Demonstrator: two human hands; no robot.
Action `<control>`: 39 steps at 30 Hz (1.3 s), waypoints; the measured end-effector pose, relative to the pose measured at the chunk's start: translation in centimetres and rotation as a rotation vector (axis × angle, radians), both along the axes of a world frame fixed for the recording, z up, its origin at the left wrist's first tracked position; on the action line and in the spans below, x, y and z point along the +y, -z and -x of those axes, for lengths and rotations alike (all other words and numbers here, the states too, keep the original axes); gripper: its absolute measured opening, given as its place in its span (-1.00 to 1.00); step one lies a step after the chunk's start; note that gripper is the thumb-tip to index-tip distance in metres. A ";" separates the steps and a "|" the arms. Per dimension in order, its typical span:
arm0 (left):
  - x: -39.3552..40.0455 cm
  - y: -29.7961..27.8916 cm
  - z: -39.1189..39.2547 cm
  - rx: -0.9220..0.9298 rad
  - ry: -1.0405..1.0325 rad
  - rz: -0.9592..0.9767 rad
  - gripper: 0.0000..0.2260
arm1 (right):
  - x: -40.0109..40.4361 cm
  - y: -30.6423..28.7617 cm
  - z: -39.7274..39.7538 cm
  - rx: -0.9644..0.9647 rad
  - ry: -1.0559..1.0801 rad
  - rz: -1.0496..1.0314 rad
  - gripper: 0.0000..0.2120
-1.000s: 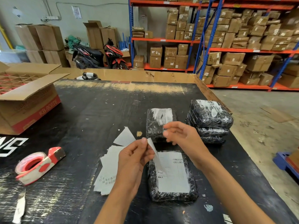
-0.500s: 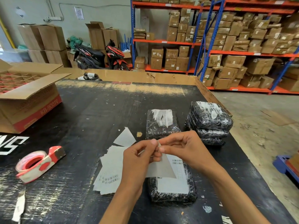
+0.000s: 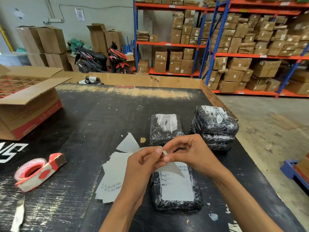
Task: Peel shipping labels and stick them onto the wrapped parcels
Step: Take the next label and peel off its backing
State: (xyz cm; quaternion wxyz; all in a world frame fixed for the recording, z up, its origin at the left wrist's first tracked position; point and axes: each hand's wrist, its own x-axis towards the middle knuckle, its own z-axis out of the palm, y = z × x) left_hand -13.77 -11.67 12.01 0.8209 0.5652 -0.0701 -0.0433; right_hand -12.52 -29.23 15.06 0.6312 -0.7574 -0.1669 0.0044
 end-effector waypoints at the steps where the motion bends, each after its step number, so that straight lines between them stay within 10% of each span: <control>1: 0.0 0.0 0.0 -0.001 0.003 0.005 -0.71 | 0.0 -0.1 0.0 0.002 -0.007 -0.004 -0.70; 24: 0.1 -0.2 -0.9 0.011 0.006 -0.076 -0.73 | 0.0 -0.4 -0.9 -0.026 -0.049 0.072 -0.81; 39: 0.3 0.4 -1.3 0.040 -0.013 -0.112 -0.84 | 0.0 0.3 -0.7 0.079 -0.035 -0.027 -0.51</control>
